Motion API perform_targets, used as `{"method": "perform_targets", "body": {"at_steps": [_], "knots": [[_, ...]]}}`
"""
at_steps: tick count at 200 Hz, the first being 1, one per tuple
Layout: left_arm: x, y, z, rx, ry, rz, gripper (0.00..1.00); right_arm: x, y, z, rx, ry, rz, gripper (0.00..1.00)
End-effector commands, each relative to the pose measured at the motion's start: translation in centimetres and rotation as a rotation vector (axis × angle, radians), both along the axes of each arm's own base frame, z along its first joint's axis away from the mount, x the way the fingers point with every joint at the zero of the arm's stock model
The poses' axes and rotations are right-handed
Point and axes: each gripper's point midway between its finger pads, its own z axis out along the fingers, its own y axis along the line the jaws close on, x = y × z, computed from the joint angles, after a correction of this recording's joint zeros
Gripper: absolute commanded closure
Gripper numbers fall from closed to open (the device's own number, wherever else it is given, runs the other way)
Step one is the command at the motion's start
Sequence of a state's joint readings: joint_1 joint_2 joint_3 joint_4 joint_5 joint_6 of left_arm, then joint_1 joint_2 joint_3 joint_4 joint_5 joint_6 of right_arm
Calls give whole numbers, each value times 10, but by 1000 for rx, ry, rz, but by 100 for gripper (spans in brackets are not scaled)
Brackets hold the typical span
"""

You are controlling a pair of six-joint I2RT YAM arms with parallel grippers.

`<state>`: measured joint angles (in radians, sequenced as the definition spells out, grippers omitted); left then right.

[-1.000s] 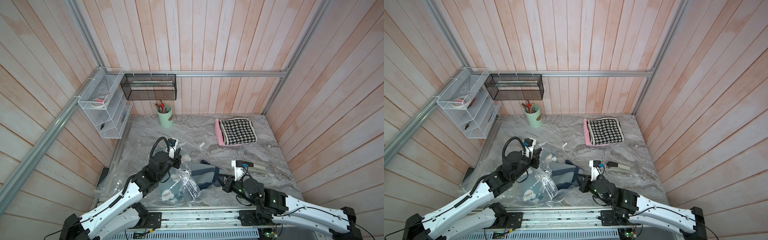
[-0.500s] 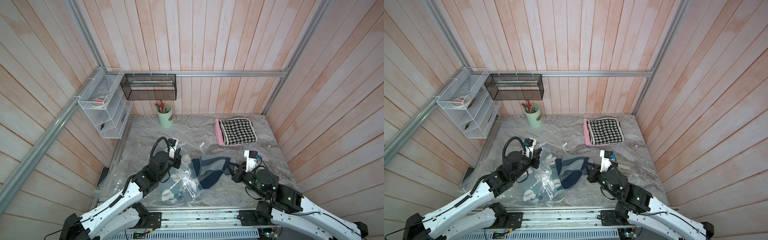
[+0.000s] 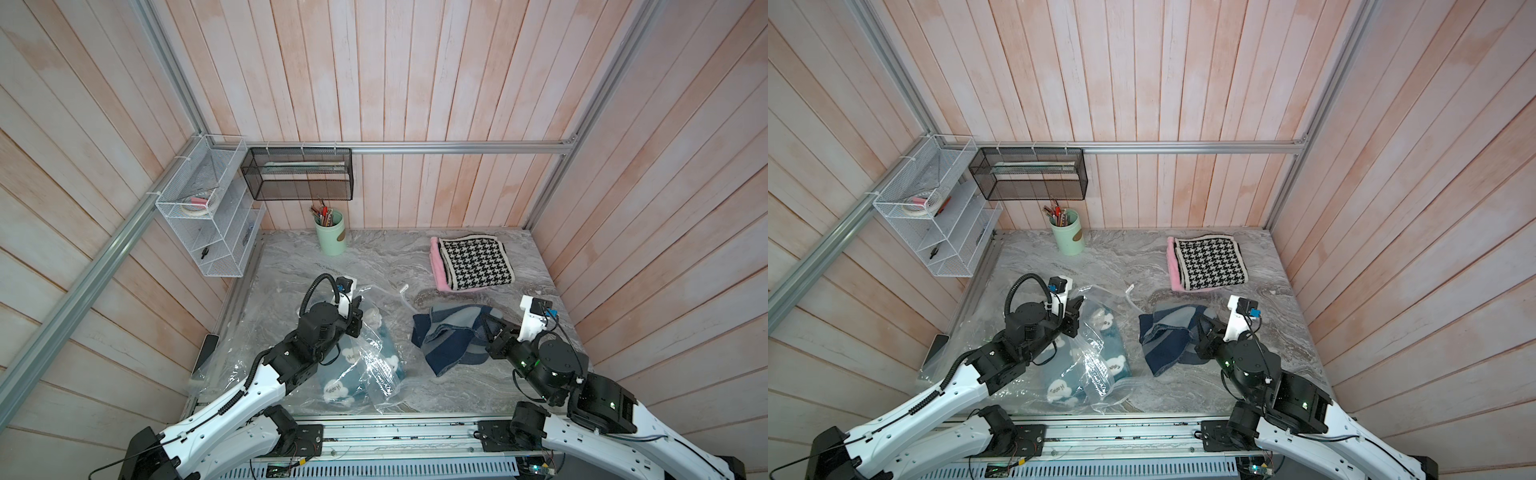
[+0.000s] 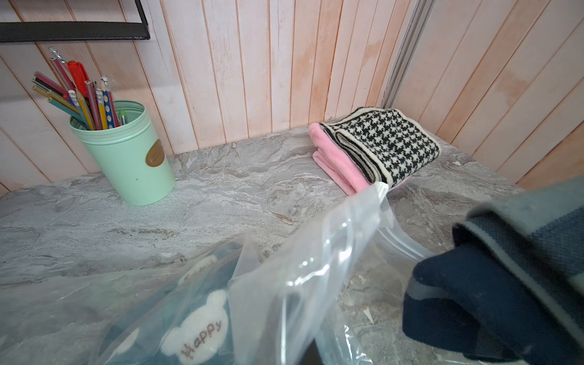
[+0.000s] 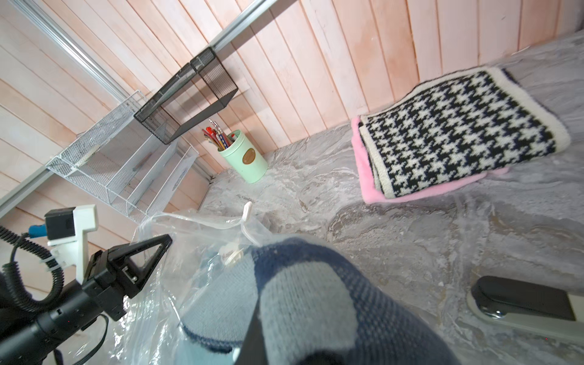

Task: Take the blanket out of the vacuum bag
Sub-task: Place the blanket at the center of the board.

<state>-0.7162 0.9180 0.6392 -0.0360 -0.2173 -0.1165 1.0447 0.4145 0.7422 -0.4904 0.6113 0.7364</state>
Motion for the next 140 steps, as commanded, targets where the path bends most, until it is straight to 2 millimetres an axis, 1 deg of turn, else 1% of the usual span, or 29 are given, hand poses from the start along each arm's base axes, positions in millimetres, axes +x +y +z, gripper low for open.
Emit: {"method": "perform_targets", "body": {"at_steps": [1, 17, 47, 64, 80, 100, 109, 121, 140], "knots": [[1, 2, 1, 13, -18, 6, 100, 4, -28, 31, -4, -86, -114, 100], [1, 2, 0, 13, -16, 4, 100, 5, -29, 37, -23, -100, -124, 100], [1, 2, 1, 13, -17, 5, 100, 12, -21, 36, -102, -98, -131, 100], [1, 2, 0, 12, -17, 5, 100, 18, -11, 37, -134, -93, -112, 100], [2, 1, -1, 15, -15, 4, 100, 26, 5, 35, -142, -81, -65, 100], [2, 1, -2, 17, -12, 2, 100, 42, 19, 29, -139, -60, -9, 100], [1, 1, -1, 16, -13, 2, 100, 51, 22, 27, -132, -57, 11, 100], [1, 2, -1, 15, -14, 4, 100, 67, 18, 28, -119, -56, 24, 100], [1, 3, -1, 16, -15, 9, 100, 96, 2, 32, -86, -56, 37, 100]]}}
